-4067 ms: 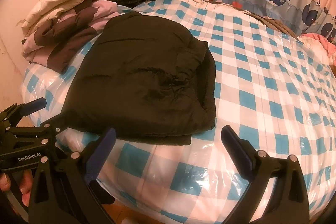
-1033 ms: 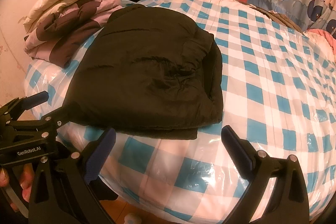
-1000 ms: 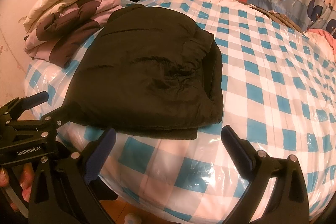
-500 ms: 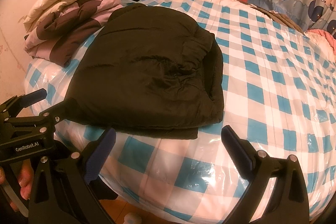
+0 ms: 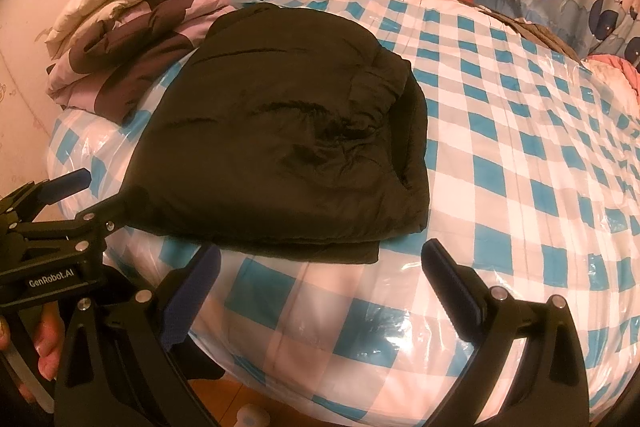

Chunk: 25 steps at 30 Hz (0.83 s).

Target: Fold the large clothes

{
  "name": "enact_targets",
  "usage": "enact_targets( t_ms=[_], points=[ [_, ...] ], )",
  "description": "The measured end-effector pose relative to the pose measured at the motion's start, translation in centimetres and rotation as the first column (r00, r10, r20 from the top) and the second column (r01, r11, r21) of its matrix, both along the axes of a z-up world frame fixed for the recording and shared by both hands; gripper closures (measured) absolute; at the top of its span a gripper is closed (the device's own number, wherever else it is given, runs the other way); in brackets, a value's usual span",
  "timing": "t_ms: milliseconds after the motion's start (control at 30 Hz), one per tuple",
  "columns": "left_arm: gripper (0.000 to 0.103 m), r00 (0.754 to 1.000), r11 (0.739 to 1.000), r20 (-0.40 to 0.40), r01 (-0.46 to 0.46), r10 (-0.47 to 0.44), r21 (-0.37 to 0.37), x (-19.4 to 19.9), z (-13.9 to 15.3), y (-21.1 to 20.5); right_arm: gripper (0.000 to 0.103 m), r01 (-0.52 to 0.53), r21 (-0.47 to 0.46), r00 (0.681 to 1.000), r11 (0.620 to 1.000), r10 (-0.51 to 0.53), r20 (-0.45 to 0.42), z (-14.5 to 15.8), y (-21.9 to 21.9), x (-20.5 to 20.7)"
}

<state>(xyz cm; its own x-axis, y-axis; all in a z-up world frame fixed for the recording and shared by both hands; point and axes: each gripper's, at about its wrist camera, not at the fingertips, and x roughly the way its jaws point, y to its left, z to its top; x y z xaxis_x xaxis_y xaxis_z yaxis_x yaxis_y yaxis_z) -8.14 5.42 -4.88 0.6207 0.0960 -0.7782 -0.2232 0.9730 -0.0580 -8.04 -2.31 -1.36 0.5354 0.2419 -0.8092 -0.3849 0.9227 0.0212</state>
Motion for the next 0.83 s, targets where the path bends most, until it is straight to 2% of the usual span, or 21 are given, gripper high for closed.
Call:
enact_targets(
  t_ms=[100, 200, 333, 467, 600, 833],
  points=[
    [0.008, 1.000, 0.999, 0.010, 0.005, -0.004, -0.037, 0.0, -0.1, 0.2, 0.007, 0.000, 0.001, 1.000, 1.000, 0.000, -0.002, -0.1, 0.0, 0.0],
    [0.008, 0.999, 0.999, 0.036, 0.007, -0.006, -0.037, -0.4, 0.0, 0.1, 0.007, 0.001, 0.006, 1.000, 1.000, -0.001, -0.003, -0.5, -0.2, -0.3],
    [0.008, 0.992, 0.995, 0.121, 0.051, -0.041, -0.084, -1.0, 0.7, 0.4, 0.007, 0.006, 0.011, 1.000, 1.000, -0.006, -0.004, -0.6, -0.5, -0.6],
    [0.008, 0.990, 0.999, 0.133, 0.050, -0.048, -0.017, -1.2, 1.1, -0.2, 0.007, 0.011, 0.015, 1.000, 1.000, -0.011, -0.008, -0.7, -0.4, -1.8],
    [0.008, 0.994, 1.000, 0.106, 0.019, -0.021, 0.024, -0.8, 0.9, -0.5, 0.007, 0.006, 0.015, 1.000, 1.000, -0.006, -0.009, -0.4, -0.8, -0.9],
    [0.008, 0.996, 0.999, 0.085, 0.025, -0.028, 0.031, -0.7, 0.7, -0.4, 0.007, 0.002, 0.015, 1.000, 1.000, -0.002, -0.016, -0.2, -1.3, -0.5]
  ],
)
